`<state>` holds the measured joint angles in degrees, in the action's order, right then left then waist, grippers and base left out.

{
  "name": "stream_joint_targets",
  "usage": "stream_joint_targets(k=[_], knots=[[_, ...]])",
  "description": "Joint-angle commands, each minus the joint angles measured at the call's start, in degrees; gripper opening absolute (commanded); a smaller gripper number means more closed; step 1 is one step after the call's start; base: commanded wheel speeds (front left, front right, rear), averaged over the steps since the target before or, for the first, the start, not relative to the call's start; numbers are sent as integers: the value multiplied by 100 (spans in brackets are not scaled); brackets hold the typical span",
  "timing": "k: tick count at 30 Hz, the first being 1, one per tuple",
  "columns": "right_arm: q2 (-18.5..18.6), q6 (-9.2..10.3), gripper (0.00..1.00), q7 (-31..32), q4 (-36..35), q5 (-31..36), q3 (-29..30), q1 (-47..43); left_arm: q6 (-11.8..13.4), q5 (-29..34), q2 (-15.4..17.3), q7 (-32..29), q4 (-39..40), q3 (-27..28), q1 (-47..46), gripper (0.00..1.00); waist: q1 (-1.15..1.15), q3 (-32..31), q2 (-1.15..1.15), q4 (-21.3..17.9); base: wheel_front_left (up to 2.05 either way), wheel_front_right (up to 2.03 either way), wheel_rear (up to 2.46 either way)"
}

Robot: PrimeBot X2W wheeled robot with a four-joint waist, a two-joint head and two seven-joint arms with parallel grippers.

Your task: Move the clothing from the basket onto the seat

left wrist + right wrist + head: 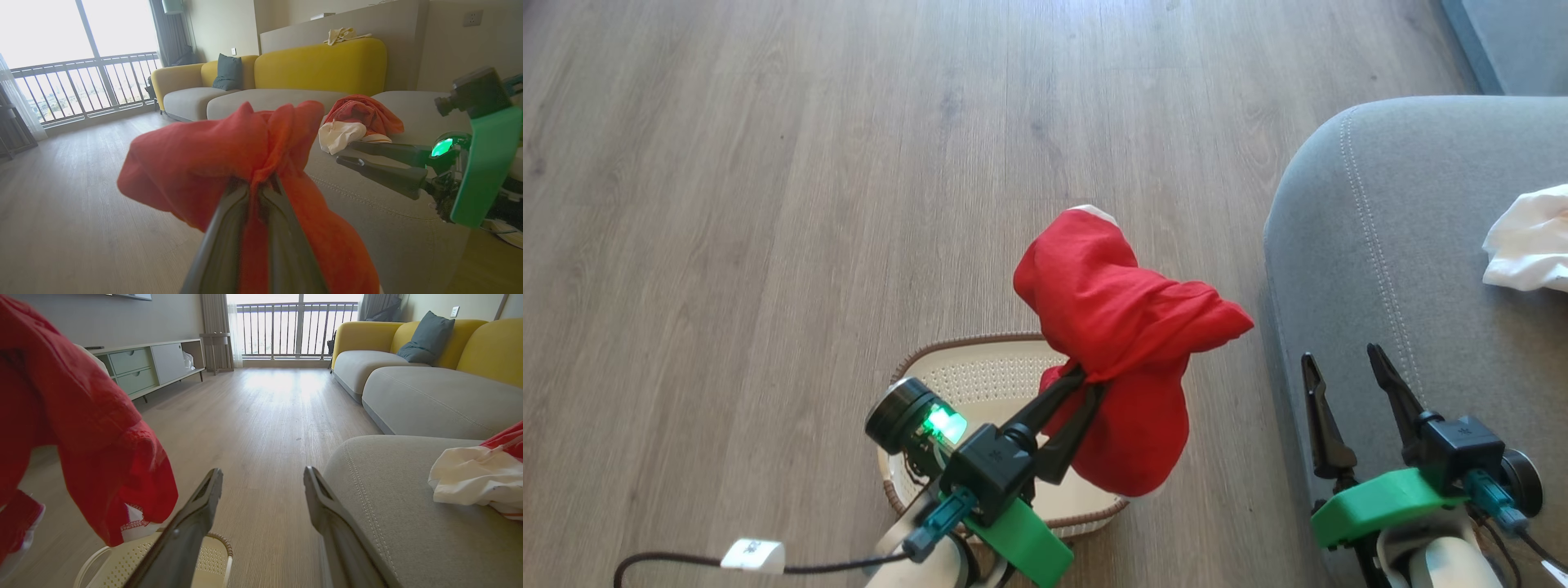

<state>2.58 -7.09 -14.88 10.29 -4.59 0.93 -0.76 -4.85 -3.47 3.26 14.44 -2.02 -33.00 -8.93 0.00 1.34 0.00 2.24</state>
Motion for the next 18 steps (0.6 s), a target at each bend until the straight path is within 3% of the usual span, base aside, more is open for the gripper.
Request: stream_joint_targets(k=[1,7,18], knots=[[33,-40,100,-12,-179,28,-150,162,27,7,-38,56,213,211,-171,0,0,-8,0,0,0,0,0],[36,-40,100,-12,-228,22,-174,165,135,-73,-38,56,486,345,-221,0,0,-13,0,-1,0,0,0],[65,-40,100,-12,-206,11,-207,169,386,-85,-38,56,1713,544,-330,0,0,22,0,-13,0,0,0]])
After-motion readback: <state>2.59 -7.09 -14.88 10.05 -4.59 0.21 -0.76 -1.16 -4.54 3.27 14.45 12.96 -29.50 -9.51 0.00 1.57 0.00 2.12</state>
